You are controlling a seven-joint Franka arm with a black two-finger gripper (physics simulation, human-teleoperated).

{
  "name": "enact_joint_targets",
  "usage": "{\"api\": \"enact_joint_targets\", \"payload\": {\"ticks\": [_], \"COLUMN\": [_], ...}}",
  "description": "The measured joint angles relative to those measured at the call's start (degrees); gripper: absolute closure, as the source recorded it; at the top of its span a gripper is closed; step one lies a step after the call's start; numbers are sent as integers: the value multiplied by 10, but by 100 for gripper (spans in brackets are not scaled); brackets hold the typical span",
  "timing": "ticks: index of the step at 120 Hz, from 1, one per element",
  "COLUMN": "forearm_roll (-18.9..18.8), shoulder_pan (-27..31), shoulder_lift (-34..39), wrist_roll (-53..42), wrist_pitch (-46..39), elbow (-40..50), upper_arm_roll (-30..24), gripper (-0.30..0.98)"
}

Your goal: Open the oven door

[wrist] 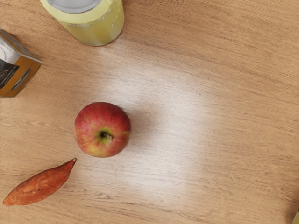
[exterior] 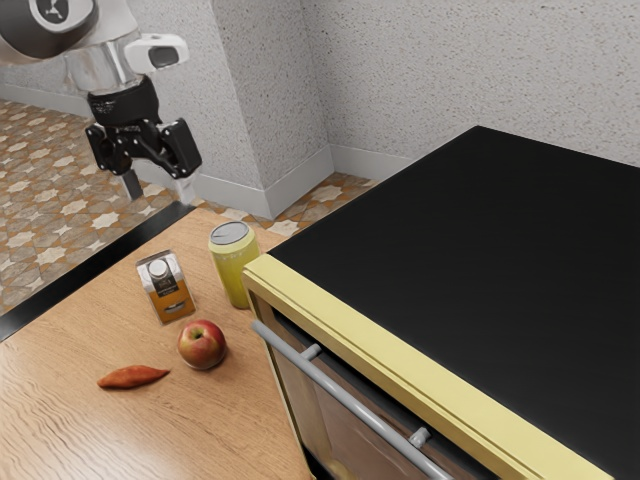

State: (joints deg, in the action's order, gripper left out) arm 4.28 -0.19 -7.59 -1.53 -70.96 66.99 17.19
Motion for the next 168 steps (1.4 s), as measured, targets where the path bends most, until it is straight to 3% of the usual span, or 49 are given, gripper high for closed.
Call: {"api": "enact_joint_targets", "payload": {"ticks": [8,22,28,32,42,48,60,71,107,168], "forearm_roll": [-18,-33,-39,-49,-83,-110,-169,-214,-252,-257], "shoulder_pan": [70,94,107,129,-174,-313,-487,-570,-640,-665], "shoulder_lift": [4,22,97,151,209,272,385,420,446,487], "wrist_roll": [-7,-19,-39,-66,-130,-167,-238,-296,-450,-566], "wrist_pitch": [-18,-36,-43,-48,-60,-85,-162,-230,-351,-394], "elbow": [-1,-10,-22,-28,-13,88,269,376,481,578], "upper_arm_roll": [-87,-119,-140,-184,-147,-110,-45,19,32,38], "gripper": [2,2,2,2,2,2,2,2,2,-1]}}
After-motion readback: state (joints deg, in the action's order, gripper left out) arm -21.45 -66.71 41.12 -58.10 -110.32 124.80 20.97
